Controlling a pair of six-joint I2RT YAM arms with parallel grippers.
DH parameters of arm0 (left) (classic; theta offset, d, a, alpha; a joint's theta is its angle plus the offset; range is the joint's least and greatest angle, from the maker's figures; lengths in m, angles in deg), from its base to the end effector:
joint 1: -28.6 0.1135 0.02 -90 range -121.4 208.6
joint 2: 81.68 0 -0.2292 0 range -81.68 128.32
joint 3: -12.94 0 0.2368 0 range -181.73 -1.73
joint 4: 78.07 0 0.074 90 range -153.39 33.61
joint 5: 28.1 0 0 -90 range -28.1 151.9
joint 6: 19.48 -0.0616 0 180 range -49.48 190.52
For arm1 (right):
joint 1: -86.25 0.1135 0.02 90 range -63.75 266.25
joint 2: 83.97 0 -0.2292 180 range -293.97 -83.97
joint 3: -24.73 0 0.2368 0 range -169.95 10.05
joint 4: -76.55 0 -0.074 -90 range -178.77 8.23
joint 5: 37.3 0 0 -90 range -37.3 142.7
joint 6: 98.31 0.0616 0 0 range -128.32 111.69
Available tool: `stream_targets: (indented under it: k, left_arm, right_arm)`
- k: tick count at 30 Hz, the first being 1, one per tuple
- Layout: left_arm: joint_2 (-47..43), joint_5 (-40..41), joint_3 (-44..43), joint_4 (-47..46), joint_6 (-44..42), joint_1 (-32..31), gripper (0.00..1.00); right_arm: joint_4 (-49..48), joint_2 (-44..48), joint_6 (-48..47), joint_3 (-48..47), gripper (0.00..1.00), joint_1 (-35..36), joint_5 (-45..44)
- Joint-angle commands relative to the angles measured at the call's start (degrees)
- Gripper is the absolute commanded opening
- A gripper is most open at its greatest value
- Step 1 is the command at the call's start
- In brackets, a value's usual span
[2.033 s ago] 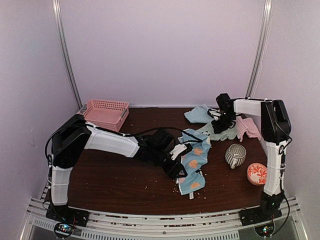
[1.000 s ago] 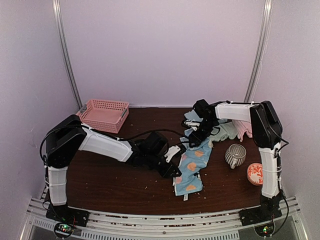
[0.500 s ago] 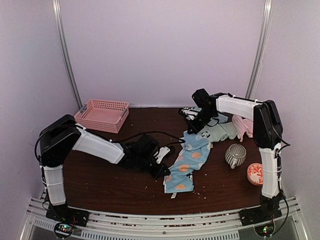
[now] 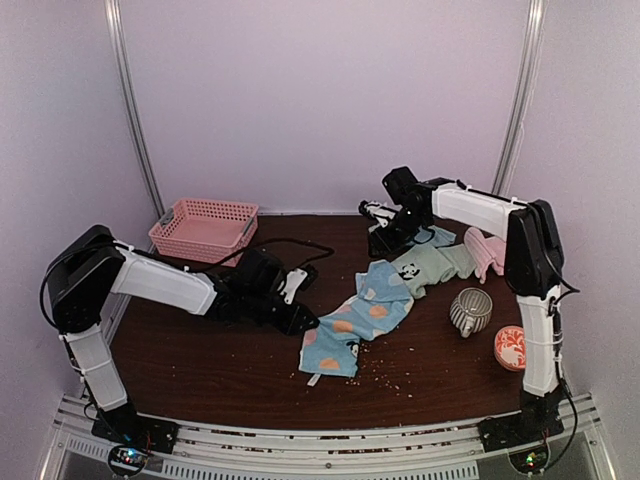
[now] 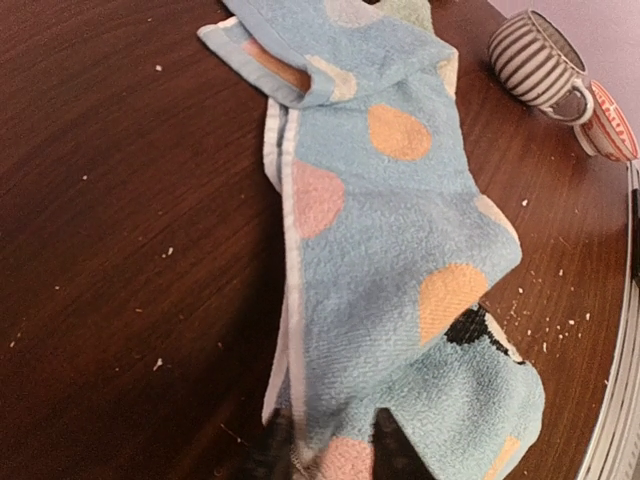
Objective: Roll the towels
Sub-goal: Pick up the towel from the center of the board.
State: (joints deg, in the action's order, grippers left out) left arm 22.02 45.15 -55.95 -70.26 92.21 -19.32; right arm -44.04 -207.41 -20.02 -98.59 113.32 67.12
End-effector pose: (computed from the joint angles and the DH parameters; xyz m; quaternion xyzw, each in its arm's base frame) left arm 0.2325 -0.2840 0.1110 0.2626 0.8691 -0.3364 0.2503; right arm 0.3945 0.2188 0.1891 -0.3489 0.8920 0.1548 0.2422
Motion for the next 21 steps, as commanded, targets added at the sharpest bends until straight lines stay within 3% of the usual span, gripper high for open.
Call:
stream_targets:
  k: [1,4,10,13,18,19,21]
  left_arm:
    - [0.2,0.5,0.3,-2.5,2.6,0.1,0.37]
    - [-0.1,0.7,0.9,-2.9,3.4,0.4,0.50]
    - [4.8,-3.6,-3.0,-0.9,2.7,0.5,0.53]
    - [7.3,-7.1,-4.0,-3.3,2.9,0.5,0.49]
    - [8.9,-8.4,-6.1,-2.9,2.5,0.5,0.21]
    - [8.5,-8.0,-6.2,-2.7,2.3,0.4,0.14]
    - [6.9,-6.1,-6.8,-0.3,0.7,0.6,0.00]
  right_arm:
    - [0.5,-5.2,2.6,-1.8,0.62,0.0,-7.6]
    - [0.9,-7.4,3.1,-2.3,0.63,0.0,-8.0]
    - [1.1,-9.8,3.7,-2.6,0.61,0.0,-7.7]
    - [0.8,-10.6,3.4,-2.6,0.48,0.0,-6.5]
    - [1.6,-10.5,3.1,-4.2,0.07,0.2,-3.1]
    - [1.6,-10.2,3.1,-4.4,0.02,0.3,-2.6]
    - [2.4,-9.7,2.4,-5.9,0.00,0.3,-0.6]
